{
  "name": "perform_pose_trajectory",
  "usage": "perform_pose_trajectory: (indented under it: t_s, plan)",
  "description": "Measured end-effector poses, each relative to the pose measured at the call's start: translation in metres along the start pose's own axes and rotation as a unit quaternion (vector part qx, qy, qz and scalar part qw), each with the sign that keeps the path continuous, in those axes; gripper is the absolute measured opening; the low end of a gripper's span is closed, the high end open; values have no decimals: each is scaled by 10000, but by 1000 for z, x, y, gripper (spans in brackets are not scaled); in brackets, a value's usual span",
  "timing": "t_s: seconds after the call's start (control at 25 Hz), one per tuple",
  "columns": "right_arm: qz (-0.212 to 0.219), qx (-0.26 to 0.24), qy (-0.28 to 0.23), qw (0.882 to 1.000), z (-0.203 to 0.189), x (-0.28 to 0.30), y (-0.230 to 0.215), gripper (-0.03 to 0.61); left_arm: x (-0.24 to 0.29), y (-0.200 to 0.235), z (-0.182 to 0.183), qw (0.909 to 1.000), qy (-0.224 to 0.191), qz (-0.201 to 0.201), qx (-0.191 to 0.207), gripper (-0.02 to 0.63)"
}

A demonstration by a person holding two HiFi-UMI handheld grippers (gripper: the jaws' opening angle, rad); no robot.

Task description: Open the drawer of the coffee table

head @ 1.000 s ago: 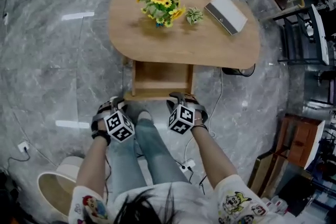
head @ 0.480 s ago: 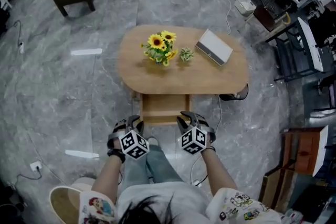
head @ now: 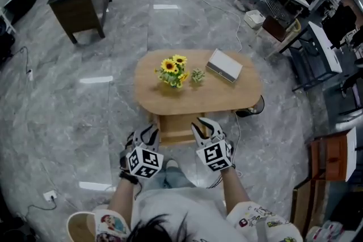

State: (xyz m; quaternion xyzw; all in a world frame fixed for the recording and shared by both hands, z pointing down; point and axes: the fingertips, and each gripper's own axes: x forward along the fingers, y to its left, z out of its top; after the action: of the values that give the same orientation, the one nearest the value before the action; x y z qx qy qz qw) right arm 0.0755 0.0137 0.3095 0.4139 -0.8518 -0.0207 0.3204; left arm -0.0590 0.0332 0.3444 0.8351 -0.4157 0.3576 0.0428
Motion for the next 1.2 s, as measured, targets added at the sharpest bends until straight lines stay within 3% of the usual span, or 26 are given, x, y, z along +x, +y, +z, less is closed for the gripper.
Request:
perform_pose_trajectory:
  t_s: [0.2,0.4,0.76,1.0,1.2]
  plan:
    - [-175,893,-678,9935,42,-35,-15,77,-39,17,35,9958,-622,161,-652,80]
    - [-164,1593,-1223,9795,56,-69,-24,75,-64,9,61,9858,-1131,-3,-1239,80]
    - [-289,2160,-1632,9622,57,-119,-31,46,-93,-12,90,9763,-1593,-196,-1453,80]
    - [-448,2207,-1758,9583,46,-143,-33,14,-98,-33,95,9730,-1658,-420,-1552,63]
    - [-474,2335,-1659,9569,33,-149,-30,2,-106,-37,89,9707,-1709,-370,-1646,27]
